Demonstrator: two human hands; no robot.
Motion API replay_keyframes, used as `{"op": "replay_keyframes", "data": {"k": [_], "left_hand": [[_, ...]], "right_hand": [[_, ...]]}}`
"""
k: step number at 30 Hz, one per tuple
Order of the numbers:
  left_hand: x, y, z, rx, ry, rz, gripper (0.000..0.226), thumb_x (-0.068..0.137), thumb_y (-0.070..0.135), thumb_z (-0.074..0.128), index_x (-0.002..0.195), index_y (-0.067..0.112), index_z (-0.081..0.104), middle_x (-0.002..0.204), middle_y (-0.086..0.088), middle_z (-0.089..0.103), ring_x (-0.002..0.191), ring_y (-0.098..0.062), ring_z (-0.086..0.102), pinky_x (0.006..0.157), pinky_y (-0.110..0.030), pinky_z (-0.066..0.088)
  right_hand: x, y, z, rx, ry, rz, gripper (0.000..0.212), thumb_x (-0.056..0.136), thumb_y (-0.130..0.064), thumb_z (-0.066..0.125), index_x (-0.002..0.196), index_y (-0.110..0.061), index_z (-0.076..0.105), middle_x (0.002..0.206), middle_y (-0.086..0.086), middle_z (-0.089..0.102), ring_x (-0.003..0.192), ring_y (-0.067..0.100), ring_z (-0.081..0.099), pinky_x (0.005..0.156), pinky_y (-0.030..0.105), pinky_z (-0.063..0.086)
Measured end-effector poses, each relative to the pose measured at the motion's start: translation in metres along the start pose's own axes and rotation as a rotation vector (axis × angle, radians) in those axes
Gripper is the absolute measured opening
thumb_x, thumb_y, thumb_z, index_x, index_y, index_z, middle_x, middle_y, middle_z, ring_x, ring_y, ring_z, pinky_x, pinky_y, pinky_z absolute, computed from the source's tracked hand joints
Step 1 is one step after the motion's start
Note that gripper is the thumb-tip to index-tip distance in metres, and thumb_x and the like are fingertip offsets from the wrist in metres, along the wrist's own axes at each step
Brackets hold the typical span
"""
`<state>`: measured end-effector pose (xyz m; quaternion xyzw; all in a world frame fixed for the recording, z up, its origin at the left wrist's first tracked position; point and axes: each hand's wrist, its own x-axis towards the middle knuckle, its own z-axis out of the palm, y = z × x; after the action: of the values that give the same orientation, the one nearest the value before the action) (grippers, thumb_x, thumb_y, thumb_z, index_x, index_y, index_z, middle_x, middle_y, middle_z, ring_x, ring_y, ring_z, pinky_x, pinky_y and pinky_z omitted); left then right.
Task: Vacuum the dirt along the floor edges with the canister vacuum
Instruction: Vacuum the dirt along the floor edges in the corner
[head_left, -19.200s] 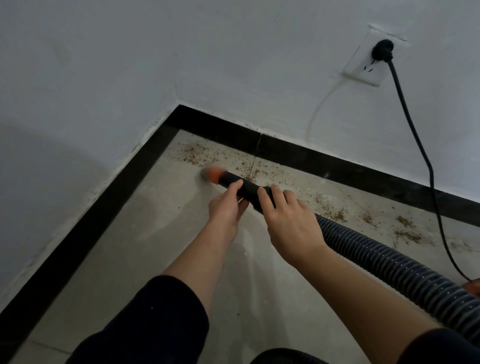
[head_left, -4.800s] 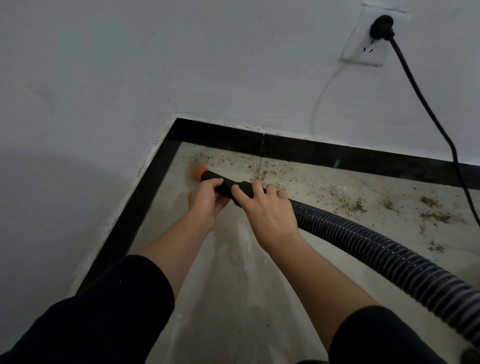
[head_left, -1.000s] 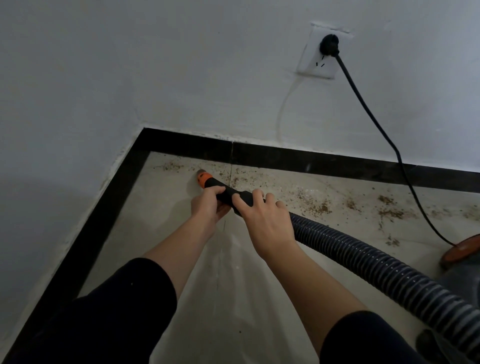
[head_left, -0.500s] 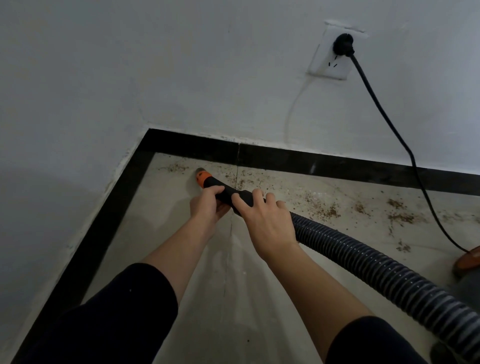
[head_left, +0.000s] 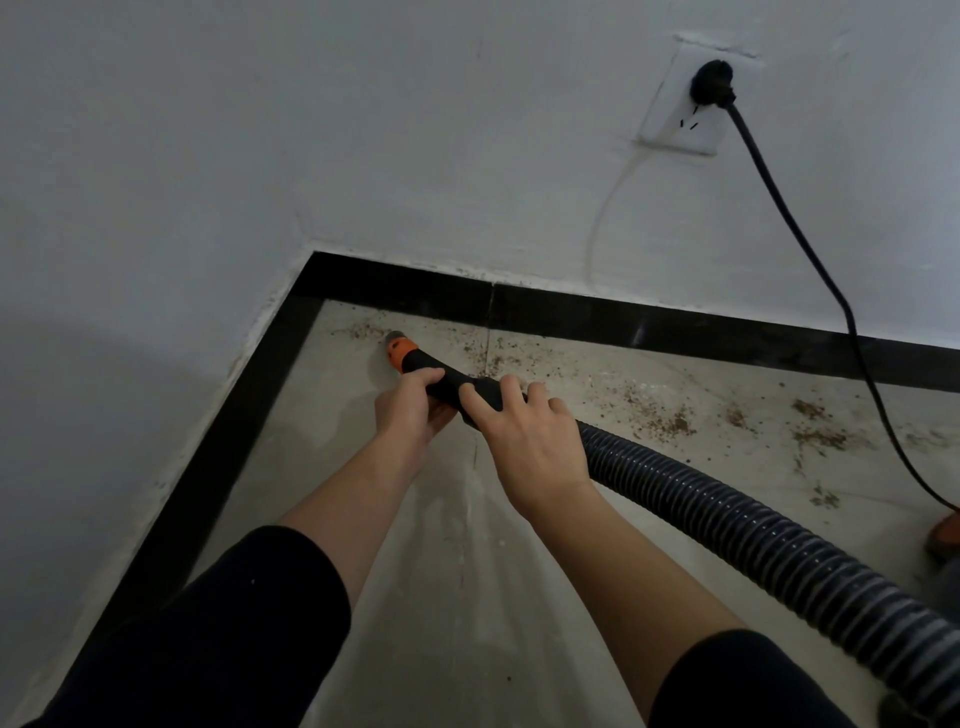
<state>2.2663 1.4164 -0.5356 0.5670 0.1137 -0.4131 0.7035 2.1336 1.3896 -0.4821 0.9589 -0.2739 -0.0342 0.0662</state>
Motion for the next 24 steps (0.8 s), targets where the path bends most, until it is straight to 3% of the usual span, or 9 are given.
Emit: {"op": "replay_keyframes", "data": {"k": [16,24], "left_hand": [[-0.003,0.005,-0.010,-0.004,0.026,0.018,0.025,0.087,0.010,0.063,0.110,0.002,0.060,0.106,-0.020,0.069,0.095,-0.029,0.069,0.079,-0.033,0.058],[-0.008,0.008,-0.013,-0.032,0.050,0.030,0.026,0.087,0.008,0.063,0.112,0.001,0.061,0.103,-0.018,0.069,0.090,-0.026,0.069,0.069,-0.029,0.057]], "right_hand": [[0.002,-0.008,-0.003,0.003,0.000,-0.021,0.073,0.090,-0.008,0.055,0.148,-0.022,0.012,0.138,0.021,0.033,0.116,0.037,0.045,0.094,0.043,0.041],[0.003,-0.011,-0.002,0.008,0.002,-0.036,0.073,0.091,-0.009,0.054,0.148,-0.023,0.011,0.138,0.022,0.033,0.115,0.037,0.045,0.093,0.043,0.042]]}}
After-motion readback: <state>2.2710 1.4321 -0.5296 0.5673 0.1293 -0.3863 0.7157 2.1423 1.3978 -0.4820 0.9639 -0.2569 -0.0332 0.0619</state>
